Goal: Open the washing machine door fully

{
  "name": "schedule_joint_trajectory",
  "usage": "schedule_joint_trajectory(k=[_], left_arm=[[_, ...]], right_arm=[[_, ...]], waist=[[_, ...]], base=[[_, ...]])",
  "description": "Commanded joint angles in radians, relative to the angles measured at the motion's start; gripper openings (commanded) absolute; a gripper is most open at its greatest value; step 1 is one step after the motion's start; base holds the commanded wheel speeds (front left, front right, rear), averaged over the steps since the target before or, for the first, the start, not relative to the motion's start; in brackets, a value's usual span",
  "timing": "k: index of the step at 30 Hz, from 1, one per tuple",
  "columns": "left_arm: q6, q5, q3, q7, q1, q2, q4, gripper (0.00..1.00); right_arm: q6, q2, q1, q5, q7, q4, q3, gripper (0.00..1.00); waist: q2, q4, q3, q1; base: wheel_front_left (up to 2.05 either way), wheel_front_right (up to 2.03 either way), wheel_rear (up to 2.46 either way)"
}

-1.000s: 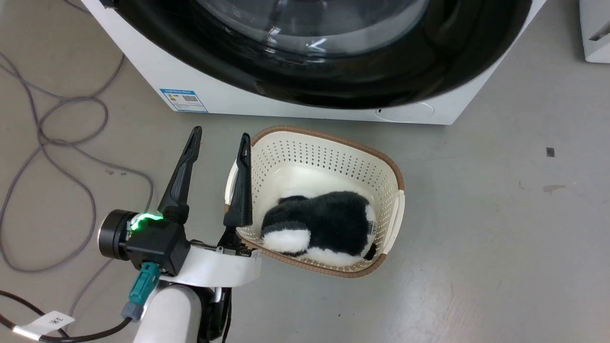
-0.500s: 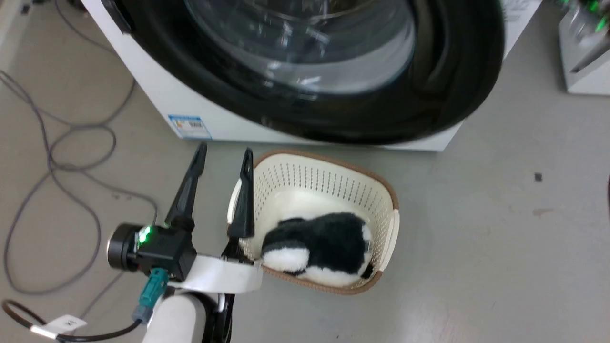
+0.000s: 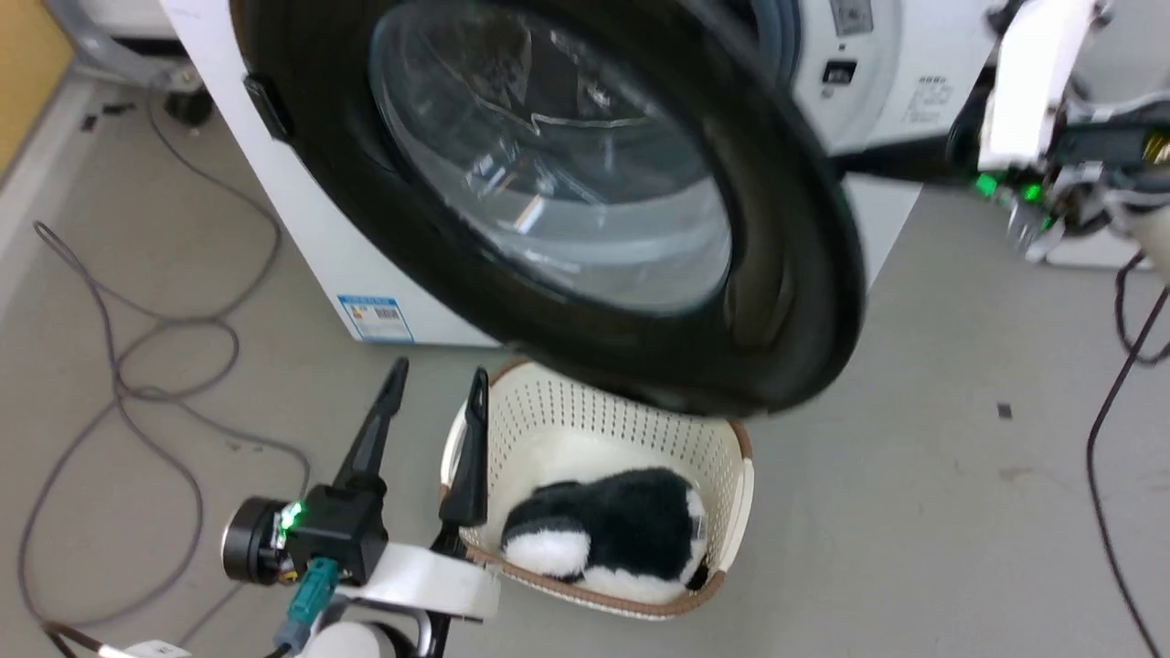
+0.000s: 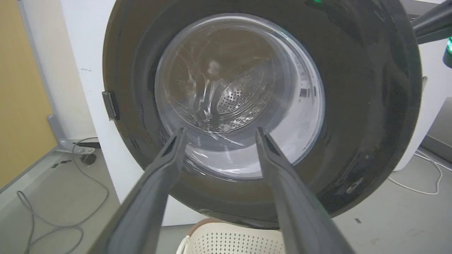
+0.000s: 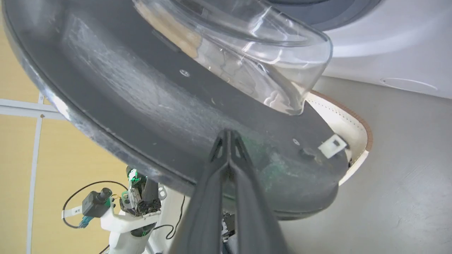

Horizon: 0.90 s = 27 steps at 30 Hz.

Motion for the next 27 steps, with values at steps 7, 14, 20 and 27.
schedule_joint_trajectory(k=[7, 14, 20, 27], left_arm=[[-0.001, -0.001, 0.003, -0.005, 0.059, 0.014, 0.024, 1.00], [-0.002, -0.006, 0.006, -0.005, 0.091, 0.023, 0.039, 1.00], [-0.001, -0.009, 0.003, -0.005, 0.104, 0.025, 0.047, 1.00], [0.000, -0.013, 0.000, -0.005, 0.107, 0.027, 0.053, 1.00]], right_arm=[[0.006, 0.016, 0.156, 0.067, 0.045, -0.162, 0.054, 0.00], [0.006, -0.031, 0.238, 0.141, 0.027, -0.367, 0.106, 0.00], [0.006, -0.084, 0.266, 0.199, -0.031, -0.544, 0.183, 0.00], [0.006, -0.139, 0.251, 0.261, -0.120, -0.698, 0.278, 0.00]], waist=[[0.0000, 0.010, -0.072, 0.0001], [0.0000, 0.017, -0.107, 0.0001], [0.0000, 0.027, -0.119, 0.0001], [0.0000, 0.039, -0.122, 0.0001]], base=[[0.00, 0.00, 0.00], [0.00, 0.00, 0.00], [0.00, 0.00, 0.00], [0.00, 0.00, 0.00]])
